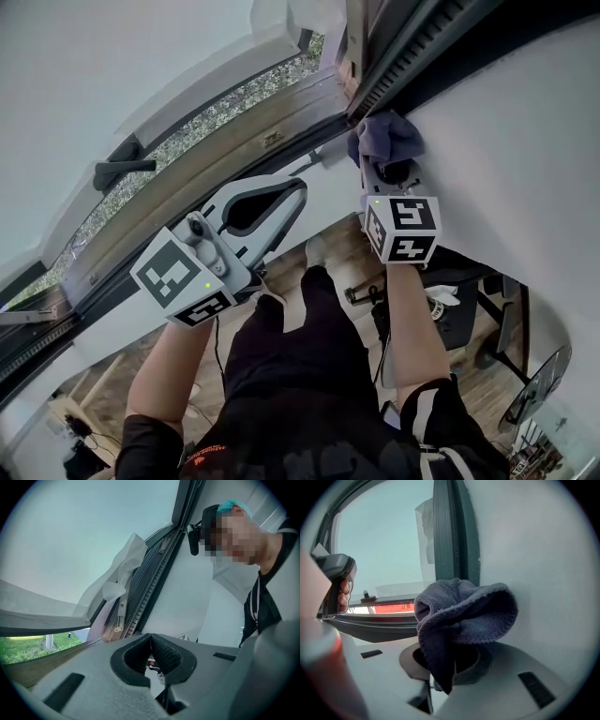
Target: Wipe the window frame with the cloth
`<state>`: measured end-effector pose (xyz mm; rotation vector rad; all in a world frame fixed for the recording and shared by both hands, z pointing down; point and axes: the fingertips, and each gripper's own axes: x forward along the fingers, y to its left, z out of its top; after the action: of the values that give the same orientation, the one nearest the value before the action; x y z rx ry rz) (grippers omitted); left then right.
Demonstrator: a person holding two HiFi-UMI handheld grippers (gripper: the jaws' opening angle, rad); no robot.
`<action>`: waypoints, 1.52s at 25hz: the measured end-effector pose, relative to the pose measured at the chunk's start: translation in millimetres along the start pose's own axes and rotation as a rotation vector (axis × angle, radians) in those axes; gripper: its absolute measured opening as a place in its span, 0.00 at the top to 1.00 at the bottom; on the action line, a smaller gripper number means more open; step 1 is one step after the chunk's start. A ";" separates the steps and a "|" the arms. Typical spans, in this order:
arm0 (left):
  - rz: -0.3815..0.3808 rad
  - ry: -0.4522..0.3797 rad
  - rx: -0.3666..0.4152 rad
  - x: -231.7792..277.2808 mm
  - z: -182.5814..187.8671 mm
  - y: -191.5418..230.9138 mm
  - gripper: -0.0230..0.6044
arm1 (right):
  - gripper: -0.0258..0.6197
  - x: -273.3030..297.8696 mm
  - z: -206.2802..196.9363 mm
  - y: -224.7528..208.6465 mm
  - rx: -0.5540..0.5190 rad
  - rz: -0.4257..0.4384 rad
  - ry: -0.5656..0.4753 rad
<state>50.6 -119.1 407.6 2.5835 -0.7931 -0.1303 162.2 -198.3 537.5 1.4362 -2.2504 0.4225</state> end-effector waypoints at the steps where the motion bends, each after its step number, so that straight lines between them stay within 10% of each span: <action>1: -0.001 0.001 -0.001 -0.3 -1.7 0.0 0.93 | 0.88 1.2 -3.3 0.4 0.001 0.000 0.005; 21: -0.029 -0.022 0.004 -21.9 -1.2 -16.1 0.93 | 0.88 -23.2 -16.0 30.7 0.003 0.012 -0.001; 38: -0.124 -0.193 0.175 -47.4 117.1 -71.7 0.93 | 0.88 -156.3 218.9 65.1 -0.298 -0.081 -0.470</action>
<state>23.2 -83.7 269.4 2.8179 -0.7399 -0.3676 117.6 -153.6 268.1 1.5756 -2.4582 -0.3008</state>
